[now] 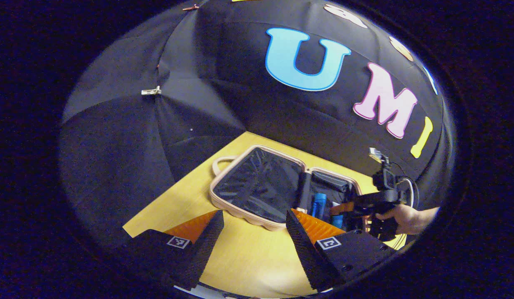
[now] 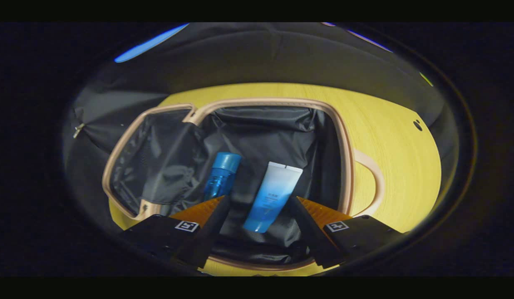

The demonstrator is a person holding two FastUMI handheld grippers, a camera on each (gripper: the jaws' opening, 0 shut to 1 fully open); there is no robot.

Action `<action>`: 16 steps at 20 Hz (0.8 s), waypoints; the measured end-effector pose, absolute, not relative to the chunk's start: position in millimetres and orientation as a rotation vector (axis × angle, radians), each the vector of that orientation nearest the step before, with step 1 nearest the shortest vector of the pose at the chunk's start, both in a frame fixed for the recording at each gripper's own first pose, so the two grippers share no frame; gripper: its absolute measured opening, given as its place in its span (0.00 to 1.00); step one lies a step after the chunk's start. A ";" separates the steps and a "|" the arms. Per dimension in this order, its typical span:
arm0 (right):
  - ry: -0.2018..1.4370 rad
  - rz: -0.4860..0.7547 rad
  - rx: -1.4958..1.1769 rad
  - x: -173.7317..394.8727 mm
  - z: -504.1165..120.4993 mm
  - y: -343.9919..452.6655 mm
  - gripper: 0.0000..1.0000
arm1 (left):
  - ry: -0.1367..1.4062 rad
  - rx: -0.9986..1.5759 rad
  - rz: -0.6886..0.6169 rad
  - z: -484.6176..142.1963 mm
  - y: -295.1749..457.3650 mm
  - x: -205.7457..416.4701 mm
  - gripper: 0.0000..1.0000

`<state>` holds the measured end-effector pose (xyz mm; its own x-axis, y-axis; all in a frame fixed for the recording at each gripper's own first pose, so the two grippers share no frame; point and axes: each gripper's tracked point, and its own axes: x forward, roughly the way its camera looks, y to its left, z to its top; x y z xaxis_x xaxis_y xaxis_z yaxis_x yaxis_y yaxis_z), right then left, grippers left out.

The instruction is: First open the suitcase, pack the skin care products into it, and then close the suitcase.

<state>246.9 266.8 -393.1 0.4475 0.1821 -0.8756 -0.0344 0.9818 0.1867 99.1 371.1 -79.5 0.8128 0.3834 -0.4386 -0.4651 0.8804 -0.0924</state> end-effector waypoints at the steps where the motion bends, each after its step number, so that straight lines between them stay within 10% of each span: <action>1: 1.060 0.167 0.166 246.1 -382.1 270.7 0.94 | 0.420 -0.189 0.476 -81.4 390.9 106.9 0.95; 16: 0.651 0.282 -0.009 92.2 -270.2 172.9 0.97 | 0.575 -0.647 0.565 -167.0 571.5 262.3 0.95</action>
<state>92.2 172.9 -270.2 0.7586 0.2565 -0.5989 -0.2620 0.9617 0.0800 262.3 571.5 -167.0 0.7030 0.2999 -0.6448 -0.6397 0.6629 -0.3891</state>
